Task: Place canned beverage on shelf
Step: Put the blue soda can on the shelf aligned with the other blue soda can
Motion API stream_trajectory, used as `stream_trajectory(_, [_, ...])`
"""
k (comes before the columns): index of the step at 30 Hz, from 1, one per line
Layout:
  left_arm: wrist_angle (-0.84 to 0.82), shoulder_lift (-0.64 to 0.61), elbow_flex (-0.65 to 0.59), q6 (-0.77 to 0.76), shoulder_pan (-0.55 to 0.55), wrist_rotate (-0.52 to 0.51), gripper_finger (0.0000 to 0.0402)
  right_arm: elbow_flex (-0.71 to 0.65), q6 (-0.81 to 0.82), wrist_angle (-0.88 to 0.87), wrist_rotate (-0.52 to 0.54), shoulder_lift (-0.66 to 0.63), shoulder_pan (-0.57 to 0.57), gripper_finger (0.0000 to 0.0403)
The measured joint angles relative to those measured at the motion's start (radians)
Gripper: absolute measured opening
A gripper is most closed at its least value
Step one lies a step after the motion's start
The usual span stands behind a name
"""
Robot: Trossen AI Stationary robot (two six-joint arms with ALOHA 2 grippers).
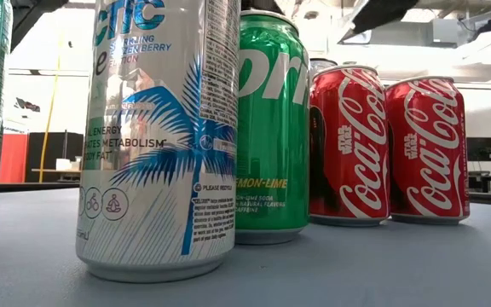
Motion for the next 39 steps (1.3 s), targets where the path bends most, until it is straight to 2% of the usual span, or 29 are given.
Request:
stream_trajectory(8, [0.005,-0.095,0.0,-0.021,-0.043,-0.006,0.0298,0.0,-0.114,0.194,-0.016,0.149,-0.1,0.0232])
stream_trajectory(13, [0.007,-0.159,0.001,-0.008,-0.092,-0.076,0.0298,0.0,-0.102,0.363,-0.168,0.245,-0.2,0.0232])
stream_trajectory(16, [0.002,-0.197,0.001,0.021,-0.125,-0.125,0.0298,0.0,-0.114,0.407,-0.206,0.297,-0.244,0.0232])
stream_trajectory(21, [0.0,-0.253,0.001,0.06,-0.179,-0.224,0.0298,0.0,-0.138,0.486,-0.213,0.373,-0.275,0.0232])
stream_trajectory(27, [-0.012,-0.299,0.001,0.093,-0.225,-0.294,0.0298,0.0,-0.137,0.579,-0.246,0.457,-0.295,0.0232])
stream_trajectory(39, [-0.057,-0.322,0.001,0.119,-0.242,-0.303,0.0298,0.0,-0.096,0.682,-0.237,0.536,-0.332,0.0232])
